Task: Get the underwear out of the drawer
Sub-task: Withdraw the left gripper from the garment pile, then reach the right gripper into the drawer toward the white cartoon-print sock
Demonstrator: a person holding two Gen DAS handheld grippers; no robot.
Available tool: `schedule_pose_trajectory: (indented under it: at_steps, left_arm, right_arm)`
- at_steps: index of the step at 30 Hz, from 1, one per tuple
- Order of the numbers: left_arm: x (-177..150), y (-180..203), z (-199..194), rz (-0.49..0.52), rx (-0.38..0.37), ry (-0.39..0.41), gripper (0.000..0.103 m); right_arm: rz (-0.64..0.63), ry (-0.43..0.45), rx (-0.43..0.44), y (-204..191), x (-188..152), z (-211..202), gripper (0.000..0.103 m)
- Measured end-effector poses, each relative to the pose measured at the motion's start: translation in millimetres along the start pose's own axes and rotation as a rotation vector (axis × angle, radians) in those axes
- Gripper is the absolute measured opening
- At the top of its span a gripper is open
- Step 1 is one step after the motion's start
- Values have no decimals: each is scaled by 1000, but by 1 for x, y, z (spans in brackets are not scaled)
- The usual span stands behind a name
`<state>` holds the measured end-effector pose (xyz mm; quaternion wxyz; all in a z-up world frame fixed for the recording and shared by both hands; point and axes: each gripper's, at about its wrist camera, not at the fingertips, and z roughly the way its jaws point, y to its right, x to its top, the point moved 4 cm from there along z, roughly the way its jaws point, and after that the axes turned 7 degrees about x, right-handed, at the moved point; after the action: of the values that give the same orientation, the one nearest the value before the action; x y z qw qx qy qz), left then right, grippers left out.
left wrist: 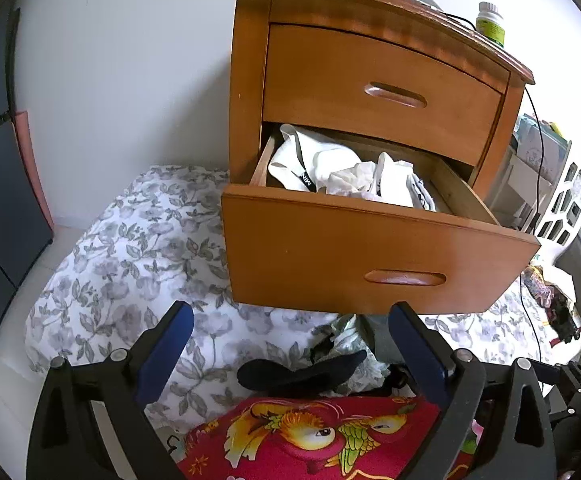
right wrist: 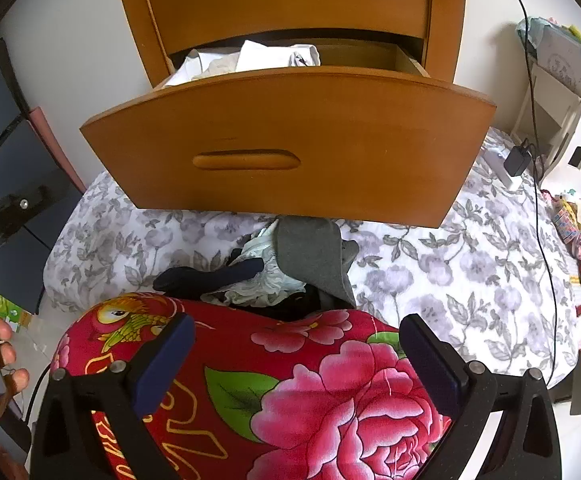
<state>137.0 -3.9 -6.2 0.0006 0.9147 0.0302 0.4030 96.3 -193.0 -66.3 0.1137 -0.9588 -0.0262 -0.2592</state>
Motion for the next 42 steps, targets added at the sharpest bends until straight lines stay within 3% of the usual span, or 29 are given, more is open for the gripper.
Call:
schedule_pose_trajectory:
  at_steps: [18, 32, 42]
  left_arm:
    - [-1, -12, 16, -34, -29, 49, 98]
    - [-8, -15, 30, 10, 21, 34, 98]
    - [-15, -12, 41, 26, 8, 6, 98]
  right_arm:
    - [-29, 47, -3, 10, 29, -17, 103]
    - [-141, 173, -15, 1, 126, -69, 103]
    - [-224, 136, -35, -14, 186, -61, 103]
